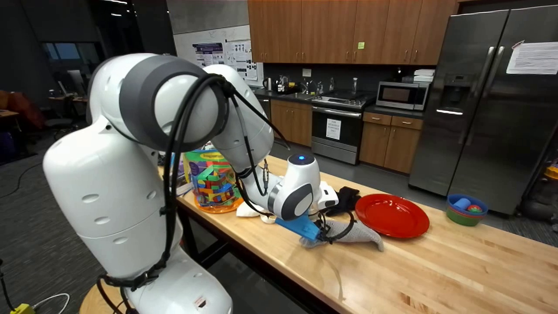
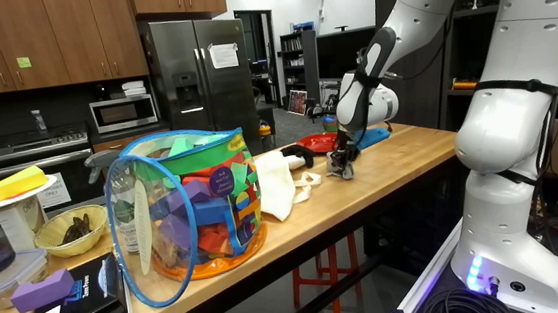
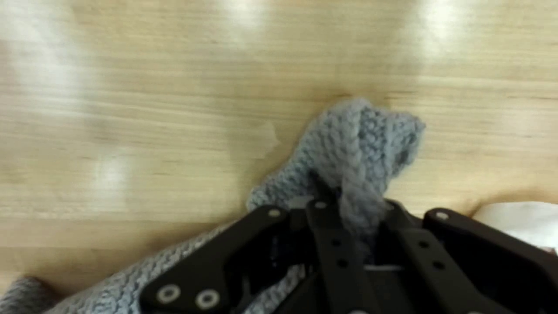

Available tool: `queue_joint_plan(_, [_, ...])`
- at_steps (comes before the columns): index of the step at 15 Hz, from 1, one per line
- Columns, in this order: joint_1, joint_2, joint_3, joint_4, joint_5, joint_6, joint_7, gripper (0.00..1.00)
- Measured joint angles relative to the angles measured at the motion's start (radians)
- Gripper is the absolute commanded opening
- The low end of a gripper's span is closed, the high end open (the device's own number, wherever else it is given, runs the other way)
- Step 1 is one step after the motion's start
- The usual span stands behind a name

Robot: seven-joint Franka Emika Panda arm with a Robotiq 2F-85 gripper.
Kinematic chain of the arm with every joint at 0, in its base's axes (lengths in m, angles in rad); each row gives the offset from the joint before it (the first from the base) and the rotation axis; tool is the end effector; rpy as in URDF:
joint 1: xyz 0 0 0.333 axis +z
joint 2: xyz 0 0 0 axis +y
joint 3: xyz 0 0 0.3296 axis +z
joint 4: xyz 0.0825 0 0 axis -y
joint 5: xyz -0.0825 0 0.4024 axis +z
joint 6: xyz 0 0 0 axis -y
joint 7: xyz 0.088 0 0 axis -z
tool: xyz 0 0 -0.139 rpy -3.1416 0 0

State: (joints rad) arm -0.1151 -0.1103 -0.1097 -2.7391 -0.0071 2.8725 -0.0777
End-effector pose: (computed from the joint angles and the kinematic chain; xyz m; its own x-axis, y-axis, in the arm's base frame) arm 0.4234 -0.0951 0.2456 0.9611 -0.1355 0.2406 -0.1420 -0.9898 0.0101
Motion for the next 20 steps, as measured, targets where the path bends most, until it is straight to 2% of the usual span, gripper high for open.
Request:
queue_joint_plan(4, [0.018,0.000,0.032,0.000,-0.001,0.005,0.018,0.04])
queue_joint_plan(8, [0.013,-0.001,0.031,-0.007,-0.004,0.009,0.029,0.04])
queue_joint_plan(20, [-0.070,-0.003,-0.050,-0.023,-0.010,0.036,0.024,0.04])
